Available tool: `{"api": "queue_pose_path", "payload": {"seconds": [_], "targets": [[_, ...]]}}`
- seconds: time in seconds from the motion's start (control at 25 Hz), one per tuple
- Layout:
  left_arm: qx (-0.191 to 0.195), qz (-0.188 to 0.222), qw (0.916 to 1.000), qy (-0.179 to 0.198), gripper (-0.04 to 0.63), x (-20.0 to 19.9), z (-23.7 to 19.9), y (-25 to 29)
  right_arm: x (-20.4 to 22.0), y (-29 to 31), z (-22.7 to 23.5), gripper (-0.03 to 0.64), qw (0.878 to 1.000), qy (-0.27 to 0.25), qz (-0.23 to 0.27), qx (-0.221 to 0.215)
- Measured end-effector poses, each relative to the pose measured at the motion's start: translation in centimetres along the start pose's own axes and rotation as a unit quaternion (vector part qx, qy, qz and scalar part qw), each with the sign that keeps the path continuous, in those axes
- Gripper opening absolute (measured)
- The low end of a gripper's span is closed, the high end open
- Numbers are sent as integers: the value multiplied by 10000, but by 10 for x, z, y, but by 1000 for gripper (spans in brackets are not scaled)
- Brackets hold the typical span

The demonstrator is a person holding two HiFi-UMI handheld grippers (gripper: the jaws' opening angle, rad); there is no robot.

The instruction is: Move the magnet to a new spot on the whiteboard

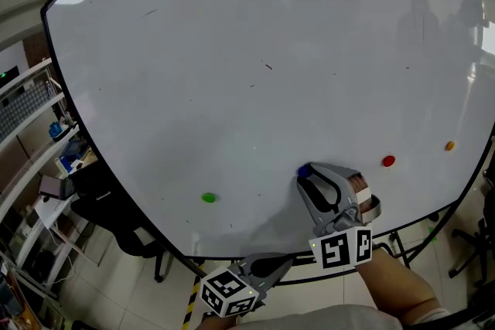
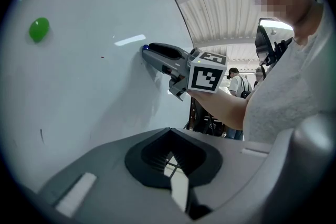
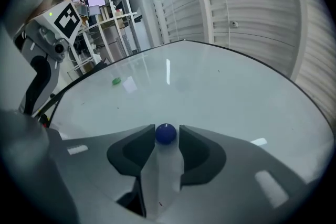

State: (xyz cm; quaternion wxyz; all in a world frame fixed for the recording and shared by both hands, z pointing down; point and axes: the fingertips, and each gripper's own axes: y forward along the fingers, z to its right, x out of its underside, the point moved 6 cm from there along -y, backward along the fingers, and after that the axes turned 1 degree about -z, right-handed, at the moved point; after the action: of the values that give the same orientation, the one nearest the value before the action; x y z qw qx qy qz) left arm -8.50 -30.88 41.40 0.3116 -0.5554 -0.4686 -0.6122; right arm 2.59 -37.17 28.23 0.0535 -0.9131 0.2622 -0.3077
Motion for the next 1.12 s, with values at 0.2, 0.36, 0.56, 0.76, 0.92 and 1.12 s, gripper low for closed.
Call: {"api": "queue_pose_path", "payload": {"seconds": [0.2, 0.36, 0.56, 0.76, 0.92, 1.12], "targets": [[-10, 29, 10000, 0, -17, 0, -2, -2, 0, 2, -6, 116, 9990, -410, -146, 115], [-38, 57, 10000, -2, -17, -1, -1, -3, 0, 1, -5, 114, 9994, -272, -211, -14], [-82, 96, 9999, -7, -17, -2, 1, -5, -4, -2, 2, 124, 9992, 248, -206, -255], [-97, 128, 9999, -19, -17, -3, 4, -6, -22, -24, 5, 124, 9965, 654, 54, -519], [-127, 189, 9997, 35, -17, -8, 9, -7, -33, -51, -5, 124, 9777, 1518, 250, -1429], [-147, 242, 9995, 114, -17, -12, 16, -7, -20, -82, -29, 126, 9455, 2418, 299, -2160]]}}
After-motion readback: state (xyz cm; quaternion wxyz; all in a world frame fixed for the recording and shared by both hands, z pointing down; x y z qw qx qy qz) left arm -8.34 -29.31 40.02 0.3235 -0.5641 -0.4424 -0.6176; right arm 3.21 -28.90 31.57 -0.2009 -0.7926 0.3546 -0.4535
